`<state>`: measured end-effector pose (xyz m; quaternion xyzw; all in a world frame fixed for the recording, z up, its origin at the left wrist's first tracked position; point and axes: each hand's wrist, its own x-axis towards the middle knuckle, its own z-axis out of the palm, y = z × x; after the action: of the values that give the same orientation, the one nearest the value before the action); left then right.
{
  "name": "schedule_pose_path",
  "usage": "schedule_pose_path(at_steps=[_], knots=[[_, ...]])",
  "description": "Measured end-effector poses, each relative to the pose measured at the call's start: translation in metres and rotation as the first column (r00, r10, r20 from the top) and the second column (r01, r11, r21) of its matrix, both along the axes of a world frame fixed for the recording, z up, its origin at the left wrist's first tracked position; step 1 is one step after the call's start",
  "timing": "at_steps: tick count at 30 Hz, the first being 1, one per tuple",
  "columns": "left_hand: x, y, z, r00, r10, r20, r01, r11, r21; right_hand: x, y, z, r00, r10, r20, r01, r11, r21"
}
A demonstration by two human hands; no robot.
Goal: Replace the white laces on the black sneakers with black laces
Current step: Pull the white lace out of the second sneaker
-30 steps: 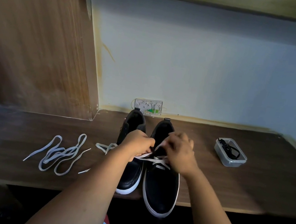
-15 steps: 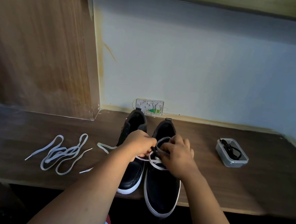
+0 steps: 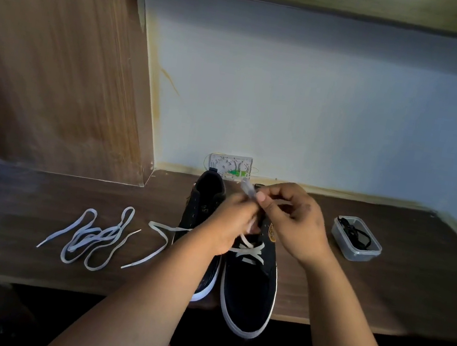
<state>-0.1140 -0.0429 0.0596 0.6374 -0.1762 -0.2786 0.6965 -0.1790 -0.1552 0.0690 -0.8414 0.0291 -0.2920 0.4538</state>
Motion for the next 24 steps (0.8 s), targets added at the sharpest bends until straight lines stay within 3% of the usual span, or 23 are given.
schedule_pose_path(at_steps=[2, 4, 6, 8, 10, 11, 12, 13, 15, 16, 19, 21, 23, 24], knots=[[0.017, 0.011, 0.003, 0.958, 0.268, -0.104, -0.271, 0.962, -0.017, 0.004, -0.005, -0.007, 0.997, -0.072, -0.013, 0.073, 0.997, 0.036], [0.036, 0.028, 0.004, 0.892, 0.442, 0.092, -0.452, 0.877, 0.166, 0.006, -0.014, -0.018, 0.986, -0.135, -0.093, 0.126, 0.987, -0.1], [0.047, 0.045, 0.003, 0.896, 0.228, 0.381, -0.416, 0.732, 0.54, 0.01, -0.021, -0.033, 0.96, -0.076, -0.269, 0.004, 0.966, -0.259], [0.04, 0.054, 0.007, 0.912, -0.09, 0.399, -0.317, 0.463, 0.828, 0.012, -0.023, -0.047, 0.893, -0.052, -0.446, -0.106, 0.941, -0.322], [0.03, 0.052, 0.01, 0.856, -0.231, 0.462, -0.401, 0.268, 0.876, 0.014, -0.025, -0.053, 0.852, -0.105, -0.513, -0.12, 0.915, -0.386], [0.025, 0.048, 0.011, 0.788, -0.264, 0.557, -0.509, 0.231, 0.829, 0.015, -0.025, -0.053, 0.846, -0.121, -0.52, -0.108, 0.915, -0.388], [0.02, 0.041, 0.012, 0.709, -0.288, 0.644, -0.588, 0.264, 0.765, 0.015, -0.025, -0.051, 0.849, -0.126, -0.513, -0.09, 0.923, -0.374], [0.017, 0.033, 0.011, 0.635, -0.295, 0.714, -0.609, 0.377, 0.698, 0.014, -0.026, -0.049, 0.857, -0.127, -0.5, -0.069, 0.932, -0.355], [0.007, 0.017, 0.009, 0.606, -0.29, 0.741, -0.464, 0.628, 0.625, 0.012, -0.027, -0.043, 0.863, -0.131, -0.489, -0.032, 0.95, -0.312], [0.0, 0.01, 0.006, 0.613, -0.329, 0.718, -0.376, 0.678, 0.632, 0.011, -0.027, -0.04, 0.863, -0.13, -0.488, -0.018, 0.958, -0.287], [-0.014, -0.006, -0.011, 0.53, -0.501, 0.684, -0.36, 0.597, 0.717, 0.008, -0.031, -0.039, 0.857, -0.111, -0.503, -0.004, 0.975, -0.222], [-0.013, -0.011, -0.019, 0.511, -0.493, 0.704, -0.423, 0.569, 0.705, 0.005, -0.034, -0.037, 0.851, -0.092, -0.517, 0.002, 0.985, -0.171], [-0.008, -0.012, -0.021, 0.577, -0.45, 0.681, -0.39, 0.581, 0.714, 0.003, -0.036, -0.036, 0.845, -0.043, -0.534, -0.001, 0.997, -0.083], [-0.006, -0.011, -0.021, 0.657, -0.433, 0.617, -0.314, 0.588, 0.746, 0.002, -0.036, -0.037, 0.84, -0.016, -0.543, -0.009, 0.999, -0.042]])
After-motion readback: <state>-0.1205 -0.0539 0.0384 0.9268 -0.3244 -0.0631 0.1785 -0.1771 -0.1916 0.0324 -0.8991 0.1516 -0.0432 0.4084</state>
